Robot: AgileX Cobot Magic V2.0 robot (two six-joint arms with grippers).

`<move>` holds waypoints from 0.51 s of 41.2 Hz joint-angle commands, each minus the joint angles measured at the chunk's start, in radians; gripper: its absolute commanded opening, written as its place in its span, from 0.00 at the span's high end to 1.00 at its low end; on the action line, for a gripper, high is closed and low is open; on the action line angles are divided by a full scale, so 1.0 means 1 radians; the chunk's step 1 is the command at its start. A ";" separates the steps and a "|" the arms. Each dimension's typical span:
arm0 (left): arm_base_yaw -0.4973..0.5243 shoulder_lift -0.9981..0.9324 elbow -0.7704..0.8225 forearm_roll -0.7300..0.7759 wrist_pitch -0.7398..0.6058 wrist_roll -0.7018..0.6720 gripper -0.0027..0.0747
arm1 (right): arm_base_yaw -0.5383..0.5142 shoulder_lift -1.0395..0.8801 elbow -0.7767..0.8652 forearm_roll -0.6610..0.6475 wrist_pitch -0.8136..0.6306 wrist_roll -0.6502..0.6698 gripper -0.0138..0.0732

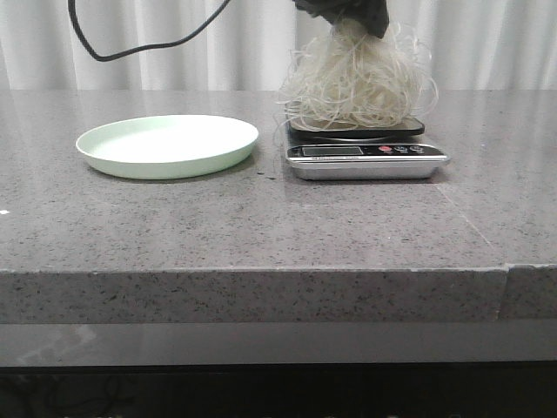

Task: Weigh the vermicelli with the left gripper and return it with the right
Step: 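Lift the vermicelli with the left gripper and carry it onto the scale, then open the left gripper to release the vermicelli on the scale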

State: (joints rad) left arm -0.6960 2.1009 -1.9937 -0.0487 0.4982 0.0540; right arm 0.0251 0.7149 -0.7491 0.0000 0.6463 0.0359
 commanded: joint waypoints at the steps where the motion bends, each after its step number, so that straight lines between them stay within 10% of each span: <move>1: -0.008 -0.066 -0.041 -0.013 -0.060 0.000 0.43 | 0.001 0.005 -0.024 -0.010 -0.058 -0.001 0.21; 21: -0.006 -0.272 -0.041 -0.007 0.056 0.000 0.33 | 0.001 0.005 -0.024 -0.010 -0.058 -0.001 0.21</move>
State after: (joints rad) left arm -0.6966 1.9510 -1.9974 -0.0487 0.5810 0.0540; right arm 0.0251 0.7149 -0.7491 0.0000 0.6463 0.0359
